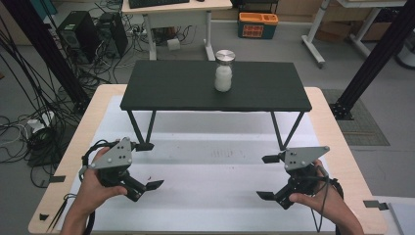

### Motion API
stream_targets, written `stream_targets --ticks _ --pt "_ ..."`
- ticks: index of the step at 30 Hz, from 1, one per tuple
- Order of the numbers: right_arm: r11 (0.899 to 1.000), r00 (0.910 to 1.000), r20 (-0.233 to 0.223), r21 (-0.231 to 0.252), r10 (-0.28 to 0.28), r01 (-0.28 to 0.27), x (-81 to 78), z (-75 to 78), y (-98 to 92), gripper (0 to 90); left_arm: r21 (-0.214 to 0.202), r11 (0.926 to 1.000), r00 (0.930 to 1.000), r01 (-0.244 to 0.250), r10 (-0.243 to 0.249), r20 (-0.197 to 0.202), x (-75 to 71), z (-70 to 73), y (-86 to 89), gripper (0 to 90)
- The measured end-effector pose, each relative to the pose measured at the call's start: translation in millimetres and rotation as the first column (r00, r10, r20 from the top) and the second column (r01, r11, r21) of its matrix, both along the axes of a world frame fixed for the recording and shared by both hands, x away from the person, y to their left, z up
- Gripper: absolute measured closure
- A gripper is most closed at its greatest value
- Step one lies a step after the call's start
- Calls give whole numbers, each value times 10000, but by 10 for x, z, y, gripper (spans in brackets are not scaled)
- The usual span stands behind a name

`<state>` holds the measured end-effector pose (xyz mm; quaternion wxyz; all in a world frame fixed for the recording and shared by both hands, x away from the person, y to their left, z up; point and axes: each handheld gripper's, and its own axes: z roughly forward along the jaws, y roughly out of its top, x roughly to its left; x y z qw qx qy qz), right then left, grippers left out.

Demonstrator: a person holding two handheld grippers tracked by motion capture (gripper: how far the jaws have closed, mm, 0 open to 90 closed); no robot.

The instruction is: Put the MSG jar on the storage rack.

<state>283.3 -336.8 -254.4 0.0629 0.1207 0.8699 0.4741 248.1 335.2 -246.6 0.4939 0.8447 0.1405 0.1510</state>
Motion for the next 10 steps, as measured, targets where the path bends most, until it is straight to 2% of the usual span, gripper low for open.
stream_targets --ticks 4,10 --pt "9997 9998 59 164 -197 196 -36 -15 -4 8 38 10000 10000 13 -13 28 3 13 -11 5" --pt "9992 9997 119 355 -205 201 -45 -52 -19 8 12 10000 10000 44 -44 41 -2 9 -19 6"
